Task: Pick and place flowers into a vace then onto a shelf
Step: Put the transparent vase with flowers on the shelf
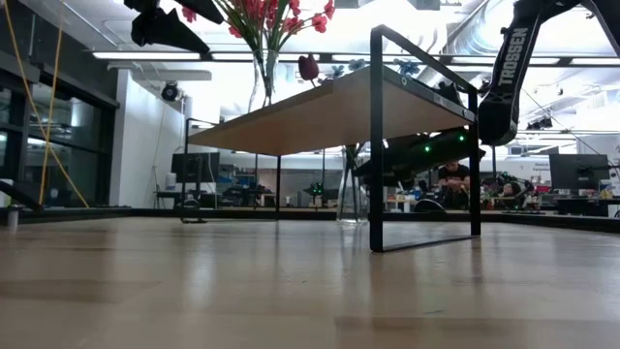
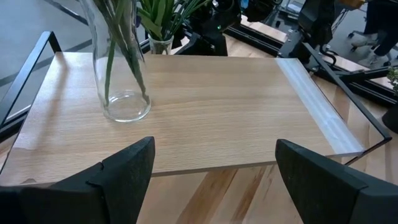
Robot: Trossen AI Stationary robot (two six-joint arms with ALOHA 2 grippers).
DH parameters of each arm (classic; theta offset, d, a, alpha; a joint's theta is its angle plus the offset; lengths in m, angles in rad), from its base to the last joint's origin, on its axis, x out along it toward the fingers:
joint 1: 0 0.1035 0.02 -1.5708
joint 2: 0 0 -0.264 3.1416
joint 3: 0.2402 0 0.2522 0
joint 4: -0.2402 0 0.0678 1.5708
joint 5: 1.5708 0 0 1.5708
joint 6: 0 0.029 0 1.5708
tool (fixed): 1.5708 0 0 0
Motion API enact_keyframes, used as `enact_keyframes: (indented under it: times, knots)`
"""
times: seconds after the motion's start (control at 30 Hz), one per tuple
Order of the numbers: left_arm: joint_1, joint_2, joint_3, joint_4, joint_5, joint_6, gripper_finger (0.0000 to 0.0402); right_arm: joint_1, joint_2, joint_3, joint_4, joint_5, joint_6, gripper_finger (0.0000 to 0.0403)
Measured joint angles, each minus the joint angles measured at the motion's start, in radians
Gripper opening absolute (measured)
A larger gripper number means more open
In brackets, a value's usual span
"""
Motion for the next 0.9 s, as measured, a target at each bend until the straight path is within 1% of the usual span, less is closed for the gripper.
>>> enact_keyframes:
  times: [0.17,0.57,0.9]
  knots:
    - [0.000,0.000,0.000,0.000,0.002,0.000,0.0367,0.006,0.000,0.000,-0.002,0.050,-0.009,0.0264]
    - [0.000,0.000,0.000,0.000,0.003,0.000,0.0367,0.005,0.000,0.000,-0.081,0.052,-0.036,0.0264]
    - [0.000,0.000,0.000,-0.001,0.003,0.000,0.0367,0.004,0.000,0.000,-0.084,0.107,-0.032,0.0264]
